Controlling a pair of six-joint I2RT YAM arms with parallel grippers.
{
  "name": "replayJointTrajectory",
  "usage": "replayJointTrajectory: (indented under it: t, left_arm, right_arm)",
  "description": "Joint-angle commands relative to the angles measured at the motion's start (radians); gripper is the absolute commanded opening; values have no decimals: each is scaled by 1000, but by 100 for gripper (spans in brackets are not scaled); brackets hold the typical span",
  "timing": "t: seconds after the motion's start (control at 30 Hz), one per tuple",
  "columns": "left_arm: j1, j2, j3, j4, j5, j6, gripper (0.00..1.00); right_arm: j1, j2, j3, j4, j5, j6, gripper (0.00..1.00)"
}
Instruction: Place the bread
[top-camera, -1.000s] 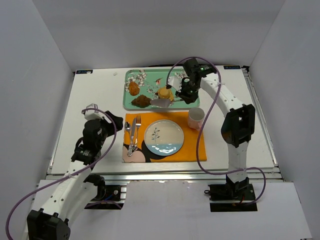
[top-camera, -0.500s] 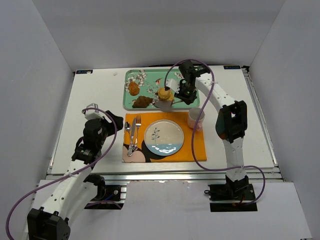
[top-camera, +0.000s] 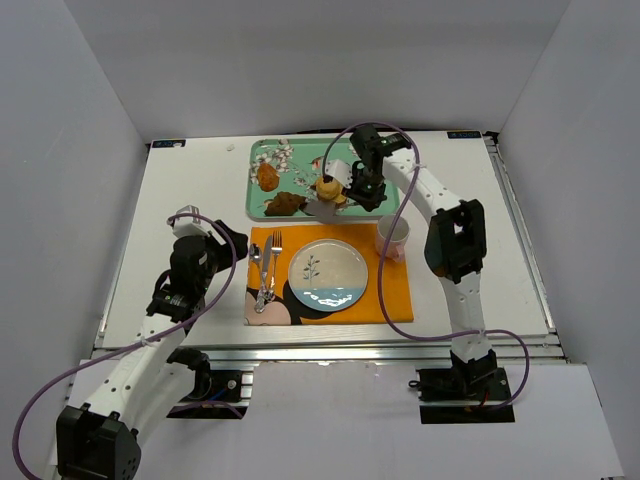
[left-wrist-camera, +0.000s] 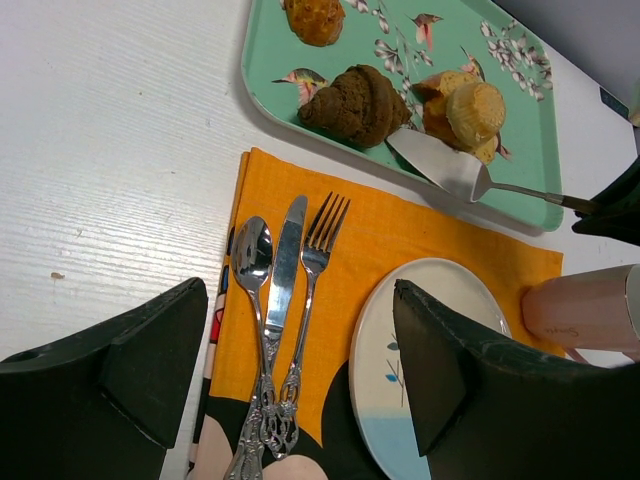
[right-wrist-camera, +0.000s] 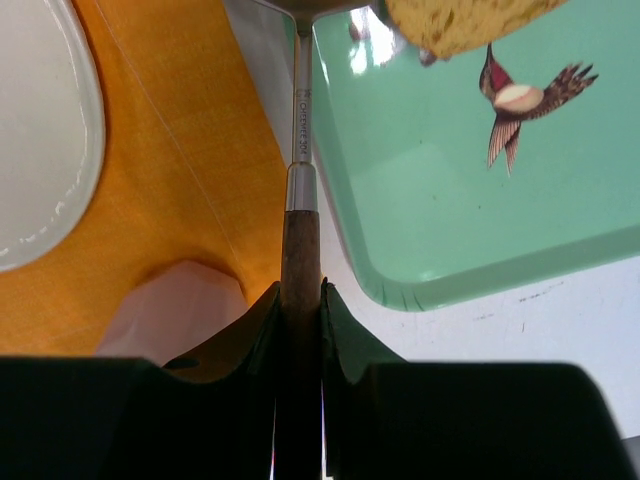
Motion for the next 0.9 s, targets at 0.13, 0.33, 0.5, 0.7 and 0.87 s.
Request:
replayJointTrajectory:
  t: [0.13, 0.33, 0.5, 0.7, 0.87]
  left_arm:
    - [4, -20, 18, -4, -14, -3, 84]
    - [4, -16, 29, -18, -12, -7, 84]
    - [4, -11, 40, -24, -12, -12, 84]
    - [4, -13, 45, -27, -11, -26, 84]
    - [4, -22, 43, -29, -12, -39, 84]
  right_arm:
    - [36, 43, 67, 72, -55, 69, 0]
    - [51, 60, 70, 138, -77, 104, 0]
    - [69, 74, 75, 189, -95, 138, 0]
    - [86, 92, 75, 258, -119, 167, 0]
    - [91, 101, 47, 310, -147, 186, 0]
